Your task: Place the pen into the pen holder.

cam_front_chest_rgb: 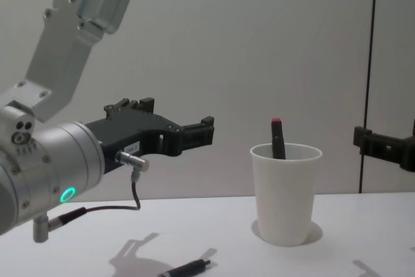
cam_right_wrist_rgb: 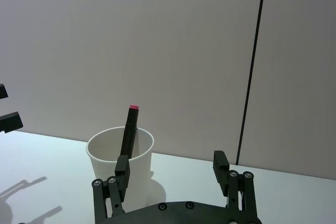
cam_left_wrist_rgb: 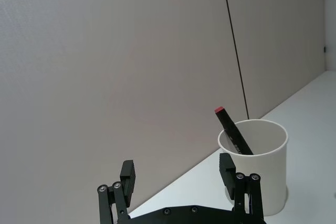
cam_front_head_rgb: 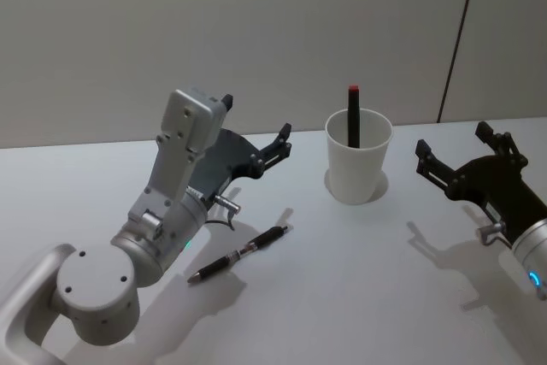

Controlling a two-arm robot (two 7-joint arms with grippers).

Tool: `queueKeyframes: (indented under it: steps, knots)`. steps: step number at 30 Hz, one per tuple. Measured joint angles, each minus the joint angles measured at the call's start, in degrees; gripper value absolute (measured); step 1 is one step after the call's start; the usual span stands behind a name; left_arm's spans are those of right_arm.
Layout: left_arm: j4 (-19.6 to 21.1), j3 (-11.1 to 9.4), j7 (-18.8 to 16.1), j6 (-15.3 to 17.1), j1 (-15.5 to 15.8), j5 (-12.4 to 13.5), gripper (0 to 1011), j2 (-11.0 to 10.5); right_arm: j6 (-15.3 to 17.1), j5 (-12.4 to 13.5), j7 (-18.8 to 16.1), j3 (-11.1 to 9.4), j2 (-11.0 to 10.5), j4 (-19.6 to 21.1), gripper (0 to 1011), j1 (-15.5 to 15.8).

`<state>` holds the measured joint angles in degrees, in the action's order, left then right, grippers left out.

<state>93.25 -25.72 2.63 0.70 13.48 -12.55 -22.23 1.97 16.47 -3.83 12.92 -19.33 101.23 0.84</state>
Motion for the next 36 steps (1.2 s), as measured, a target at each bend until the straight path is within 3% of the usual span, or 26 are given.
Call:
queueKeyframes:
  steps: [9, 18, 36]
  knots:
    - [1.2, 1.1, 4.2, 0.1, -0.8, -2.7, 1001, -2.0, 0.0, 0.0, 0.0, 0.0, 0.0, 0.0, 1001, 0.0]
    - [4.0, 2.9, 7.3, 1.3, -3.1, -6.4, 1001, -5.9, 0.0, 0.0, 0.0, 0.0, 0.0, 0.0, 1001, 0.0]
    - [9.6, 5.6, 12.5, 9.0, -7.3, -12.5, 1001, -13.1, 0.0, 0.0, 0.0, 0.0, 0.0, 0.0, 1001, 0.0]
